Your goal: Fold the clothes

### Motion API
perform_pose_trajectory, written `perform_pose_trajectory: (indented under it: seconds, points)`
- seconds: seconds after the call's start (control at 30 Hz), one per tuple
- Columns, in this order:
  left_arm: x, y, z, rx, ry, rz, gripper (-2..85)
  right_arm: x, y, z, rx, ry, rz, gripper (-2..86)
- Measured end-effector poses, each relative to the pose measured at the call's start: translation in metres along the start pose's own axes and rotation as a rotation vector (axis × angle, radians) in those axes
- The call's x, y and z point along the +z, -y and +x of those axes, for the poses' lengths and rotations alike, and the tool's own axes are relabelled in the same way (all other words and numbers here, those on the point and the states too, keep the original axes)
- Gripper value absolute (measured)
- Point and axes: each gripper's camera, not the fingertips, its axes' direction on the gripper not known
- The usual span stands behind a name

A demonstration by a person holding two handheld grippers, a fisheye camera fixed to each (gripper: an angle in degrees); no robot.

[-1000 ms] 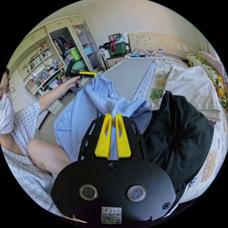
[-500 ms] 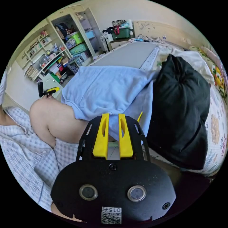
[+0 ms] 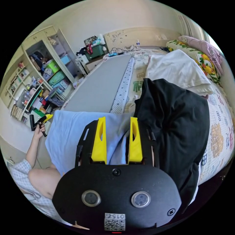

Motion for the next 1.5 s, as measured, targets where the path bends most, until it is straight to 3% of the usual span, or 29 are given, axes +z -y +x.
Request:
perform_pose_trajectory:
  seconds: [0.13,0.23,0.5,0.63,0.77,0.87,0.97,1.07,1.27,1.5]
  points:
    - [0.036,0.021,-0.009,-0.016,0.022,-0.093,15.5,0.020,0.037,0.008,0.012,0.006,-0.095,10.6]
    - [0.059,0.034,-0.013,0.009,-0.033,-0.205,11.0,0.030,0.059,0.010,-0.012,0.035,-0.163,2.9]
    - [0.018,0.055,0.014,0.214,0.000,-0.116,3.8,-0.082,0.136,0.012,-0.028,-0.199,0.132,-0.2]
    - [0.014,0.054,0.022,0.270,-0.003,-0.101,3.5,-0.091,0.165,0.018,-0.082,-0.051,-0.006,2.1]
    - [0.029,0.034,0.006,0.258,0.016,-0.103,3.4,-0.075,0.170,0.014,-0.166,-0.081,-0.135,13.6]
    - [0.033,0.023,-0.008,0.206,-0.034,-0.082,3.5,-0.077,0.184,-0.003,-0.224,-0.173,-0.139,13.6]
    - [0.030,0.013,-0.007,0.220,-0.035,-0.068,3.5,-0.072,0.202,-0.026,-0.317,-0.190,-0.260,12.5]
    - [0.026,0.005,-0.002,0.258,-0.013,-0.078,3.6,-0.069,0.215,-0.033,-0.322,-0.403,-0.333,9.4]
    - [0.031,-0.008,-0.001,0.251,0.020,-0.094,3.5,-0.097,0.232,-0.034,-0.312,-0.429,-0.290,4.5]
    - [0.031,0.006,0.008,0.248,0.105,-0.036,3.6,-0.212,0.305,-0.052,-0.318,-0.467,-0.006,3.6]
